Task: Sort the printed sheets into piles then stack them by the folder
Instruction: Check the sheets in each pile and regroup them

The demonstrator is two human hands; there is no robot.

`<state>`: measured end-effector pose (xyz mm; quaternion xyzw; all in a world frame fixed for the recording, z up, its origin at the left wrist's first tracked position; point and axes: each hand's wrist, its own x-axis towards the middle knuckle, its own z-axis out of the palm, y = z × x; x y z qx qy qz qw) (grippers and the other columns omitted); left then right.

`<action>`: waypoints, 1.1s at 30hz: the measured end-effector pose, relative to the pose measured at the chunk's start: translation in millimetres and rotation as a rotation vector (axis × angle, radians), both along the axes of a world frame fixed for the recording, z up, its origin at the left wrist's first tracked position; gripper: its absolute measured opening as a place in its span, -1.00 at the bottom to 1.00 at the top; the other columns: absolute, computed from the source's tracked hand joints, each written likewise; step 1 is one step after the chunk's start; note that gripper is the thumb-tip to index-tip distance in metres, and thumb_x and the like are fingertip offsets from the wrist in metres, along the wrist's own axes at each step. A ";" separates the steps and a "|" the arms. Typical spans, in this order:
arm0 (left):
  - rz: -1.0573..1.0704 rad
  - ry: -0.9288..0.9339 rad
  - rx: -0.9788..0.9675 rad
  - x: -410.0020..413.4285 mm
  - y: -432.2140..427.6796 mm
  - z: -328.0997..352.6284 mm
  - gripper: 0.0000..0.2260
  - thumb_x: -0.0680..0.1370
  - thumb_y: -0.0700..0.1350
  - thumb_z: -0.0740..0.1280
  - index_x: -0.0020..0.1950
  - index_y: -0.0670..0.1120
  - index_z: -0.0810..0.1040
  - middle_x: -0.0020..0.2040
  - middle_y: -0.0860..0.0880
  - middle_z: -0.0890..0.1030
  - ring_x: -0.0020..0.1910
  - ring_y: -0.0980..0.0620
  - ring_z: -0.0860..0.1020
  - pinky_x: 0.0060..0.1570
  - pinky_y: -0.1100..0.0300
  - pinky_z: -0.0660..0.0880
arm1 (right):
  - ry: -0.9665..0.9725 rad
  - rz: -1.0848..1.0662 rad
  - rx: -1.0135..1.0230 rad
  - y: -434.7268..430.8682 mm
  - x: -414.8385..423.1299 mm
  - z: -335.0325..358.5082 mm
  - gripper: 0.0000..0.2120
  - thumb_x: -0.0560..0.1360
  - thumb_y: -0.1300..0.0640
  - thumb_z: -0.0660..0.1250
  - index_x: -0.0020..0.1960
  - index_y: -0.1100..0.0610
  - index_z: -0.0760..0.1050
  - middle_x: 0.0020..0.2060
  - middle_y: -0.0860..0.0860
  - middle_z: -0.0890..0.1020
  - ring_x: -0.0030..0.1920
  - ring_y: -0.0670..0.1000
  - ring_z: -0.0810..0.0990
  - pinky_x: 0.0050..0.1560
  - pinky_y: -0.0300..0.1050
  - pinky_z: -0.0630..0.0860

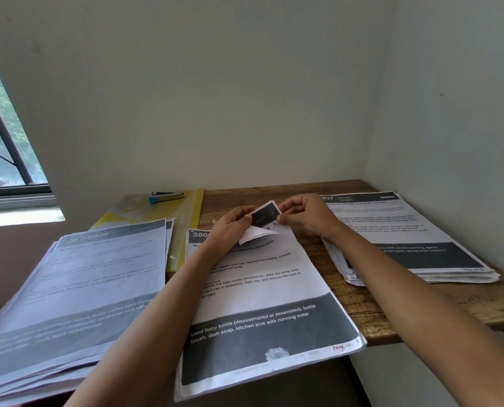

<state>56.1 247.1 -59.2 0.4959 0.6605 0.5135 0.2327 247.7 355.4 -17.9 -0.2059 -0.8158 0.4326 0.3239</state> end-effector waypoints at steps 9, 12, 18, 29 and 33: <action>0.023 0.023 0.024 8.4 -8.2 7.6 -0.72 0.44 0.09 0.22 0.09 0.31 0.58 0.02 0.19 0.66 0.16 0.00 0.56 0.39 -0.16 0.28 | 0.012 -0.021 0.027 -3.8 0.6 2.1 -0.68 0.32 0.27 0.53 0.04 0.10 0.58 -0.24 -0.05 0.68 -0.24 -0.09 0.62 -0.21 -0.34 0.52; 0.029 0.004 0.043 12.2 -10.2 9.3 -0.73 0.45 0.04 0.23 0.08 0.28 0.61 0.04 0.15 0.67 0.13 0.00 0.58 0.33 -0.12 0.37 | -0.001 0.012 0.088 -4.7 2.2 1.7 -0.59 0.38 0.29 0.47 0.19 0.04 0.54 -0.32 -0.08 0.63 -0.28 -0.12 0.58 -0.22 -0.36 0.49; 0.034 0.019 0.039 12.7 -11.1 10.5 -0.74 0.47 0.04 0.24 0.05 0.31 0.61 0.03 0.18 0.67 0.13 0.03 0.58 0.34 -0.11 0.36 | -0.058 0.089 0.206 -2.8 1.2 -1.2 -0.50 0.46 0.31 0.37 0.30 -0.10 0.46 -0.29 -0.04 0.48 -0.24 -0.14 0.46 -0.18 -0.37 0.40; 0.024 0.063 0.018 9.0 -9.8 7.5 -0.74 0.42 0.16 0.23 0.05 0.30 0.61 0.03 0.24 0.66 0.22 0.02 0.54 0.44 -0.28 0.10 | -0.129 -0.039 0.253 0.9 -6.6 -4.5 -0.83 0.46 -0.08 0.19 -0.08 -0.30 0.54 0.05 -0.11 0.58 0.25 0.07 0.42 0.26 0.18 0.41; 0.041 0.070 0.027 11.2 -10.8 8.8 -0.75 0.43 0.12 0.21 0.01 0.36 0.60 0.06 0.26 0.64 0.26 0.05 0.51 0.46 -0.23 0.09 | -0.160 -0.031 0.191 1.5 -7.7 -7.3 -0.72 0.56 0.15 0.17 0.18 -0.11 0.51 0.18 -0.03 0.56 0.34 0.05 0.37 0.35 0.14 0.34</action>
